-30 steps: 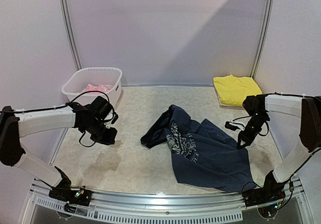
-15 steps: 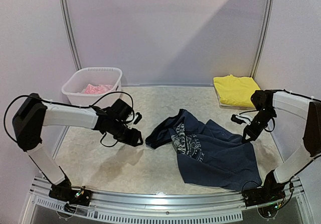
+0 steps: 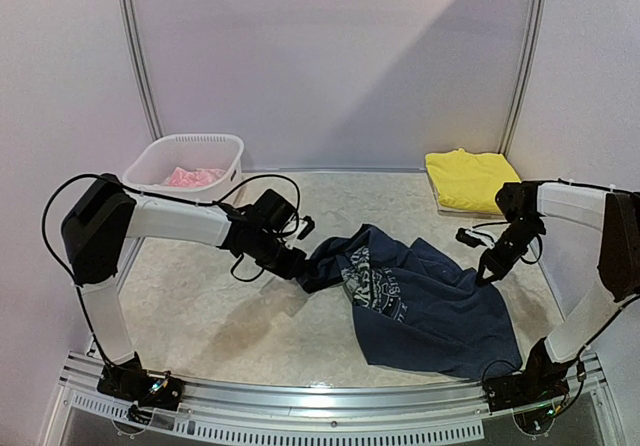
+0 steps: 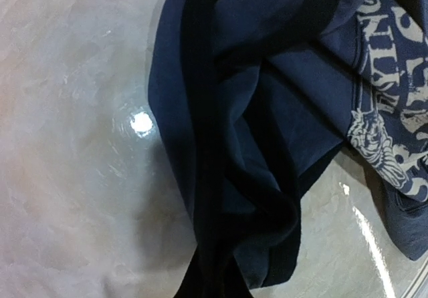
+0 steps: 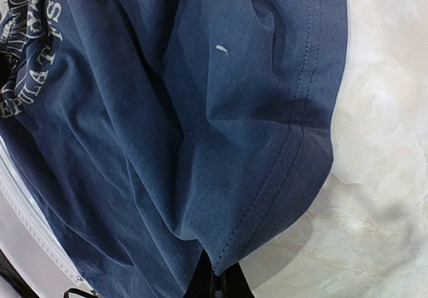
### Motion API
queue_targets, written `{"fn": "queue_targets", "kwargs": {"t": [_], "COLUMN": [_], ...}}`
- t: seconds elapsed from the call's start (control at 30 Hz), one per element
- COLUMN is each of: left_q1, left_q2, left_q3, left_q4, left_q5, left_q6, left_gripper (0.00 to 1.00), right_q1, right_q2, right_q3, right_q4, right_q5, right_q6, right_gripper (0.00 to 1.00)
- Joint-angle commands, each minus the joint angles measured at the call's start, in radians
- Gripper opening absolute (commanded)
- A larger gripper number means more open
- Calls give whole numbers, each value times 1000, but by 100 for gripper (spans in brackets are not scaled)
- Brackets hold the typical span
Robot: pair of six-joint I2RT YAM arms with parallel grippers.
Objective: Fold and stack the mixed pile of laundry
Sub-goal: Adjust the crumpled tank top at the center of the board.
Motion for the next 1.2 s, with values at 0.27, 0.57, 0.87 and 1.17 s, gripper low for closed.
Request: {"fn": "queue_targets", "kwargs": {"t": [0.27,0.57,0.87,1.17], "left_q1": [19,28,46,93], "left_q2": [-491,-569,-546,-247], "left_q3": [189,221,220,354], "left_q4": [-492,-924,-1190,-783], "left_q5": [-227,-153,-102,-37], "left_q6": [123,22,30,88], "left_gripper": [0,0,31,47], "right_q1": [-148,-153,-153,-151], "right_q2": [-108,-196,-376,-68], "right_q3": [155,27,-24,384], "right_q4": [3,-196,-435,-283], "right_q5": [-1,136,238,-15], "right_q6": [24,-162,-544,-367], "right_gripper": [0,1,40,54]}}
